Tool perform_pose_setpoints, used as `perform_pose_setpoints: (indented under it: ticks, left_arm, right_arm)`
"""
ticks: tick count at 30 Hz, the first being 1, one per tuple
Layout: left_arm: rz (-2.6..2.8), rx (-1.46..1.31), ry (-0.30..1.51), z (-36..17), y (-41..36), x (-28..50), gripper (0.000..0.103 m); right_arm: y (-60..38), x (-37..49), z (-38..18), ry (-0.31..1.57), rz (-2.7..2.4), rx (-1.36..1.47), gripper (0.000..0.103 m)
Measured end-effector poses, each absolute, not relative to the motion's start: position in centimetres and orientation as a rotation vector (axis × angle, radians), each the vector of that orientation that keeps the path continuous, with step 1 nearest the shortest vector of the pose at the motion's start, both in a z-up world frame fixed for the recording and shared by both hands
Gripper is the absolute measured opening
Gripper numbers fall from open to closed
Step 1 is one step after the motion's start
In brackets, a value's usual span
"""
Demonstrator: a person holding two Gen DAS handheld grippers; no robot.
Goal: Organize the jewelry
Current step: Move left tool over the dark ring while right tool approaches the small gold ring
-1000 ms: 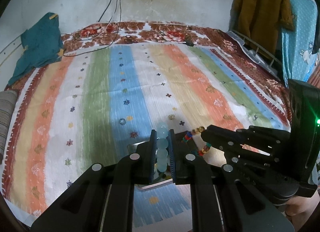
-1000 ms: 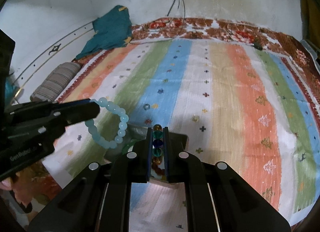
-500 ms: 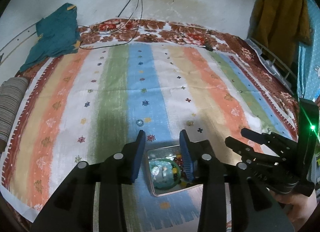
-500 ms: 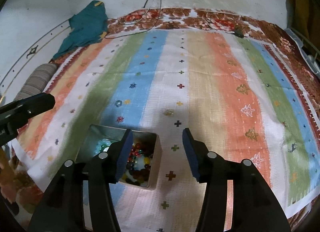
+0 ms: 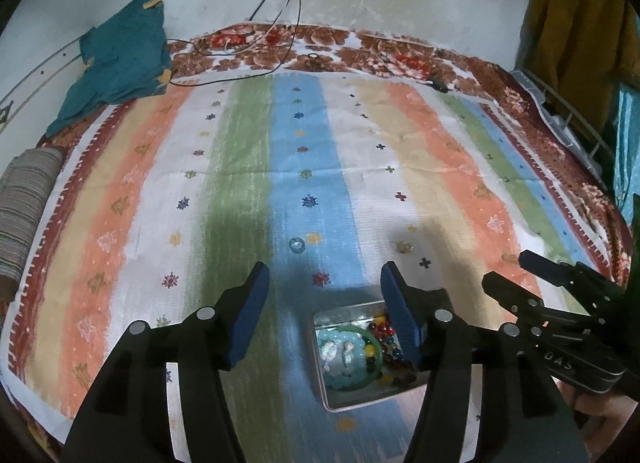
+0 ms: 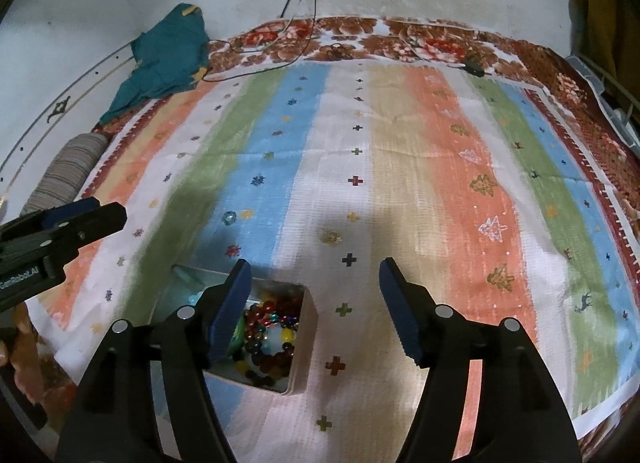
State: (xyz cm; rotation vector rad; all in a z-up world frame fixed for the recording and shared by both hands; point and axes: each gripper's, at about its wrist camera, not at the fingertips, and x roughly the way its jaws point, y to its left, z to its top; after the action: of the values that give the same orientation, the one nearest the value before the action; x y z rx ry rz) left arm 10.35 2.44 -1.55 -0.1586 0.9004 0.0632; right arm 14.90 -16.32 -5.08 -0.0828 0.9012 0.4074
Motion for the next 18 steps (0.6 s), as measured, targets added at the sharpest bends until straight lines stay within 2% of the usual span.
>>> perform_pose_setpoints:
  ticks: [3,11,18]
  left_arm:
    - [0.067,-0.157,0.920,-1.9,2.6,11.1,0.063]
    - [0.070,-0.175,0.965,-2.8,3.3,12.4,0.069]
    - [0.084,-0.157,1.007,-3.9,3.6,14.0,0.069]
  right_arm:
    - [-16.3,15.5,-5.2,0.902,0.406,-0.082,0.072]
    - [-15.7,16.9,-6.1,0.929,0.396,-0.110,0.073]
    - [-15.7,18.1,-7.2,0.963,0.371,-0.130,0.073]
